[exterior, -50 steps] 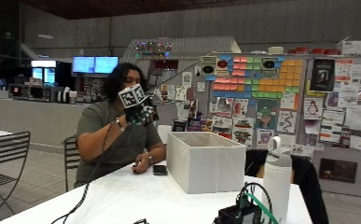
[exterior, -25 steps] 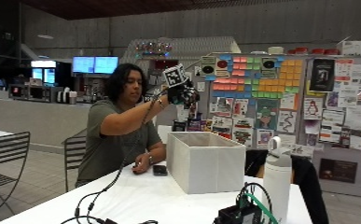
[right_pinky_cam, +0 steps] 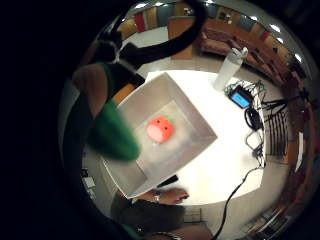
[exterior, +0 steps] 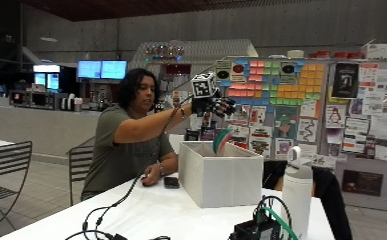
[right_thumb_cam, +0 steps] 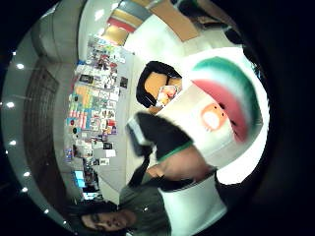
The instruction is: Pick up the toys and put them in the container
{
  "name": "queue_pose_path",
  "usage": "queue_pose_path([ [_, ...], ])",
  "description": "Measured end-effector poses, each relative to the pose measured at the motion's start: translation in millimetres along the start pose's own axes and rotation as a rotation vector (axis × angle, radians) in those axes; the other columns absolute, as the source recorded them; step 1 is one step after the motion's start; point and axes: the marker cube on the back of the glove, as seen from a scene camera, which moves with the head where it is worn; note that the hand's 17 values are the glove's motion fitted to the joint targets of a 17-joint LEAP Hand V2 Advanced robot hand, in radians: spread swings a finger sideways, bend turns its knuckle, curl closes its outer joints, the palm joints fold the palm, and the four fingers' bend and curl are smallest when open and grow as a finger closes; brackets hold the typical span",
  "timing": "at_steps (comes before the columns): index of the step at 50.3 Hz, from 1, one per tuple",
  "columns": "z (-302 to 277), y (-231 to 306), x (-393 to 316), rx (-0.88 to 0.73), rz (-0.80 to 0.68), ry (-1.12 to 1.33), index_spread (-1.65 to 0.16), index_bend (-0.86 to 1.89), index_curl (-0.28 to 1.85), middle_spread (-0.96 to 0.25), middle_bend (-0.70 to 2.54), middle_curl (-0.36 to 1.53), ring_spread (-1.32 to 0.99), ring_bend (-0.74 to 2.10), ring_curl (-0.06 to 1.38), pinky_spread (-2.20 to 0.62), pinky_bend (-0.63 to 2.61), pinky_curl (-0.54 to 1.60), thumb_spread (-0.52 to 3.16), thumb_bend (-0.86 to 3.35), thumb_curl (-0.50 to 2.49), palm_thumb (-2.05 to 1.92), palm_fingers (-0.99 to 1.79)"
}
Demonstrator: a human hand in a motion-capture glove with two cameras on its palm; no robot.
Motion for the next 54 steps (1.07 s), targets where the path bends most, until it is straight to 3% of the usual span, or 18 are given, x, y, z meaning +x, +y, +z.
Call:
queue_pose_path([
  [6,-1.5,6.8,-1.5,0.012,0.108,-0.019,-0.38,0.19,0.5,-0.21,0.49,0.69,-0.25,0.9,0.41,-0.15,1.09,0.45,1.2,-0.08,0.23,-0.11,-0.08],
  [12,-3.8,29.6,15.7,-0.009,0.131,0.014,-0.39,0.2,0.49,-0.17,0.42,0.63,-0.22,0.81,0.35,-0.08,1.04,0.41,1.1,-0.08,0.23,-0.11,-0.03],
  [19,1.2,78.0,18.2,-0.043,0.051,-0.018,-0.4,0.22,0.49,-0.14,0.38,0.59,-0.2,0.78,0.33,-0.04,0.98,0.37,1.06,-0.08,0.22,-0.1,0.02],
  [23,8.6,112.5,33.5,-0.076,-0.081,0.047,-0.4,0.24,0.49,-0.13,0.37,0.58,-0.2,0.77,0.33,-0.03,0.95,0.36,1.07,-0.08,0.21,-0.1,0.06],
  [29,19.0,154.1,48.4,-0.126,0.098,-0.007,-0.4,0.25,0.49,-0.12,0.36,0.56,-0.19,0.77,0.32,-0.02,0.91,0.34,1.09,-0.07,0.21,-0.1,0.11],
  [54,80.8,284.5,124.5,-0.148,0.248,0.034,-0.41,0.24,0.48,-0.11,0.33,0.5,-0.19,0.69,0.29,-0.01,0.8,0.31,1.15,-0.07,0.19,-0.09,0.16],
])
